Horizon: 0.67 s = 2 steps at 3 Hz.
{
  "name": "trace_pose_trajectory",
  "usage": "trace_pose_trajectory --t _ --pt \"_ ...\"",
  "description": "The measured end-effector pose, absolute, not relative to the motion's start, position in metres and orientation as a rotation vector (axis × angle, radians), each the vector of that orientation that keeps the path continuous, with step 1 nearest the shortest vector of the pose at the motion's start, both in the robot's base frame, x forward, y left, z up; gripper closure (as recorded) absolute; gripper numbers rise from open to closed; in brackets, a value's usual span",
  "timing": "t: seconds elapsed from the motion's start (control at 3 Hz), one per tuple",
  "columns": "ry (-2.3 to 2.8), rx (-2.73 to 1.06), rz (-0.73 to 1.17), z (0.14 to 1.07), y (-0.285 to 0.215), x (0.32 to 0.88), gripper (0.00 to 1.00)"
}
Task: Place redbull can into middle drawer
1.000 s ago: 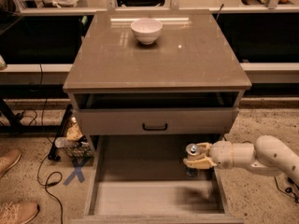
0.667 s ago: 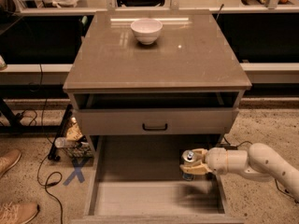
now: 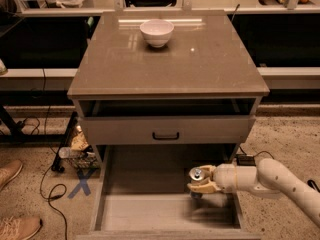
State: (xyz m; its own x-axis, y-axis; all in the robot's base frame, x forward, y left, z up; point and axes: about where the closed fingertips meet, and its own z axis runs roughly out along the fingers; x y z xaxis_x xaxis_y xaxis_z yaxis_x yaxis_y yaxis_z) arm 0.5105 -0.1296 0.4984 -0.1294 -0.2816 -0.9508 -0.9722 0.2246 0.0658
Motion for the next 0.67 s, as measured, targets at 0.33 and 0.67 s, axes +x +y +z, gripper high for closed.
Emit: trace_pose_trajectory --t 0.33,0.67 --pt "1.548 -1.240 0.949 0.483 -0.113 0.500 1.00" --pt "1.488 -1.267 0.930 0.471 -0.097 0.494 1.00"
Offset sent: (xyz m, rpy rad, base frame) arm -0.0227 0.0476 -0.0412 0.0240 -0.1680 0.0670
